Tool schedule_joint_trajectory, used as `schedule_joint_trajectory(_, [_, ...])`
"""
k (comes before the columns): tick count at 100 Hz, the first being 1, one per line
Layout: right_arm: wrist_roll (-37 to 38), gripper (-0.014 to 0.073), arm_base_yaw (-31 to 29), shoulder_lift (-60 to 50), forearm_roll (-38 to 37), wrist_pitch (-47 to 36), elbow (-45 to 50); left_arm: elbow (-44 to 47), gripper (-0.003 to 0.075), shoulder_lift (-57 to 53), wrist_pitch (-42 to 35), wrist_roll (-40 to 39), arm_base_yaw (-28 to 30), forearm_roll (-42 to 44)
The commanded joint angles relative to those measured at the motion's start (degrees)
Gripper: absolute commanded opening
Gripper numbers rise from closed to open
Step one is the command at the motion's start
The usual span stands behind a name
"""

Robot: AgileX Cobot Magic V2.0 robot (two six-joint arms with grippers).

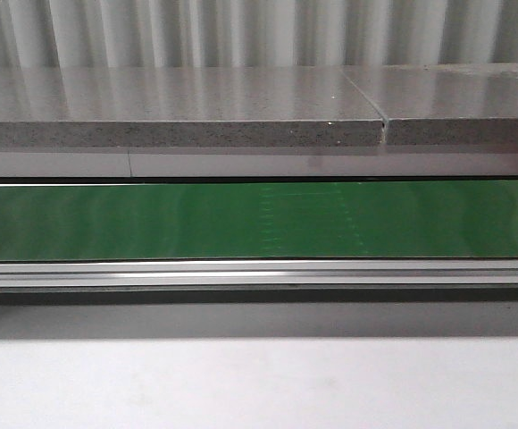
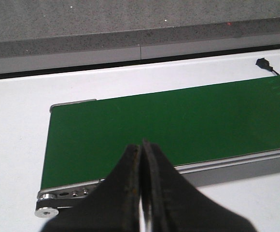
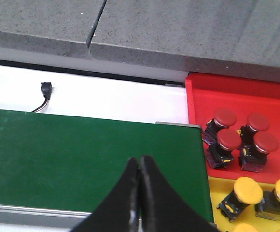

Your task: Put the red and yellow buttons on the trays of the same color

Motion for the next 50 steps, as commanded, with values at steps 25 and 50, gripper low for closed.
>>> schedule_joint_trajectory(25, [-0.62, -0.0067, 0.09, -9.38, -1.6, -5.76, 4.23, -1.51, -0.002, 0.29, -4.4, 0.01, -0.34, -0.4])
schedule_joint_trajectory(50, [-0.62, -0.0067, 0.09, -14.57, -1.6, -10.16, 9.78, -1.51, -0.002, 0.29, -4.4, 0.01, -0.34, -0.4])
